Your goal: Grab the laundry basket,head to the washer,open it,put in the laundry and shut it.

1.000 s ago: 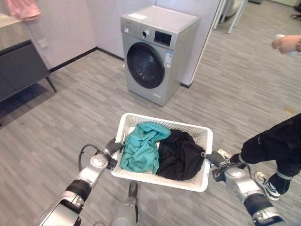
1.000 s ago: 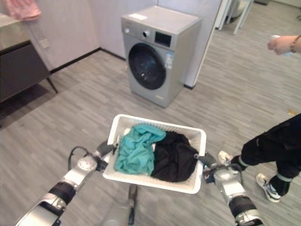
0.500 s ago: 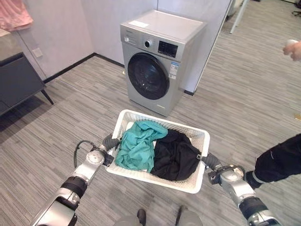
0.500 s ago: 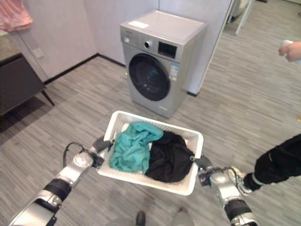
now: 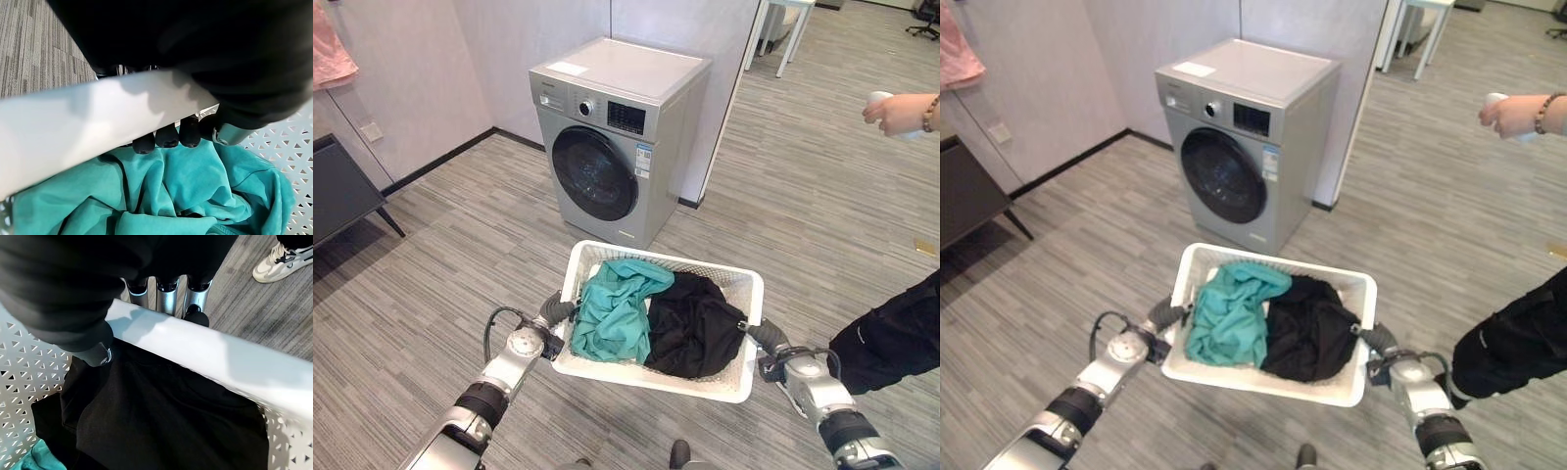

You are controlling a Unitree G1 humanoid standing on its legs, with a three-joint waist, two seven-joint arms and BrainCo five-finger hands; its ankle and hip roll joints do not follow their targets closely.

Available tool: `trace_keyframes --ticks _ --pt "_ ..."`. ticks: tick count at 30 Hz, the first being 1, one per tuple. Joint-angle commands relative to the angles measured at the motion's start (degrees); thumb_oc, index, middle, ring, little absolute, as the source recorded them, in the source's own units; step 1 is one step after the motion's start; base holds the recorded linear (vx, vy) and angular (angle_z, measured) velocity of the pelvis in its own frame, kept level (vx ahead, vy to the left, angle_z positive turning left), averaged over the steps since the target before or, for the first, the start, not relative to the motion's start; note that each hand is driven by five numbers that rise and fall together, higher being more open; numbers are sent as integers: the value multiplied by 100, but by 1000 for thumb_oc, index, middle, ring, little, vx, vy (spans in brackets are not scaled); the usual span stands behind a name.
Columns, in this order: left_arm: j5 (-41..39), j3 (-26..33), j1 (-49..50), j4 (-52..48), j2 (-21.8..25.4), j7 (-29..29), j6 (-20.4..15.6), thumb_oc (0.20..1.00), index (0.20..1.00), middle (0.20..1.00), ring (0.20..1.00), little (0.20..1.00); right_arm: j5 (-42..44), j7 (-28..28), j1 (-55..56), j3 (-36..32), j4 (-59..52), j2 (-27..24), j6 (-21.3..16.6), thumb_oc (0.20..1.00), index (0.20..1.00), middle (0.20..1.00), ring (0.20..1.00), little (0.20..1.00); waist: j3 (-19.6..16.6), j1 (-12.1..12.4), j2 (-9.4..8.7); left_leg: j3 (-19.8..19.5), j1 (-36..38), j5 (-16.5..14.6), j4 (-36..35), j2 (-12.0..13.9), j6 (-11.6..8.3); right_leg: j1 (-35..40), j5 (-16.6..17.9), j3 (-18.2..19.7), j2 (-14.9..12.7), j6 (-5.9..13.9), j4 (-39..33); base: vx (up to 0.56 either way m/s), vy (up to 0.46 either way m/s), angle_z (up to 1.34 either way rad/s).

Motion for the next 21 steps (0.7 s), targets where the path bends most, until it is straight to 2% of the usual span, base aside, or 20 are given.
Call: trace_keyframes --ticks 1,3,4,6,15,17,20,21 --pt "-61 266 -413 173 305 117 -501 200 200 200 200 200 418 109 -37 -364 -268 -184 -756 200 200 200 200 200 -546 167 -96 60 -388 -346 448 -191 222 69 -786 -2 -419 372 617 2 -5 3" --pt "-57 271 -410 196 322 126 -502 200 200 200 200 200 396 97 -24 -359 -243 -168 -754 200 200 200 200 200 -557 171 -83 67 -358 -349 416 -186 226 100 -793 2 -414 376 590 3 0 2" --pt "52 827 1207 -559 -329 339 -664 200 200 200 200 200 -112 -246 561 -114 871 484 -639 200 200 200 200 200 -296 -181 215 892 -1225 160 107 336 -184 -218 -798 -513 -386 251 -1 53 71 -1" --pt "41 825 1287 -538 -348 292 -668 200 200 200 200 200 -232 -221 631 -106 879 553 -633 200 200 200 200 200 -373 -202 267 1053 -1010 162 -111 236 -148 -202 -736 -519 -490 315 -1 65 95 -12" --pt "30 939 1479 -454 -303 292 -665 200 200 200 200 200 -348 -214 569 -68 337 481 -671 200 200 200 200 200 -317 -172 258 1142 -913 104 -115 131 -81 -310 -635 -384 -581 378 -1 6 47 5" --pt "83 1058 1512 -693 -202 307 -674 200 200 200 200 200 -382 -268 563 -231 -219 311 -712 200 200 200 200 200 -216 -163 193 1136 -1125 -1 167 119 -49 -409 -578 -370 -634 397 -1 -96 77 1" --pt "66 1105 1513 -848 -137 299 -691 200 200 200 200 200 -399 -354 511 -353 -449 191 -750 200 200 200 200 200 -133 -154 126 1129 -1346 -161 572 107 -15 -459 -532 -347 -697 420 -1 -72 124 0" --pt "-35 1175 1546 -1028 -86 295 -743 200 200 200 200 200 -453 -445 434 -567 -720 27 -788 200 200 200 200 200 -6 -136 64 1138 -1543 -516 1132 25 131 -440 -463 -327 -861 479 17 -20 332 -8"
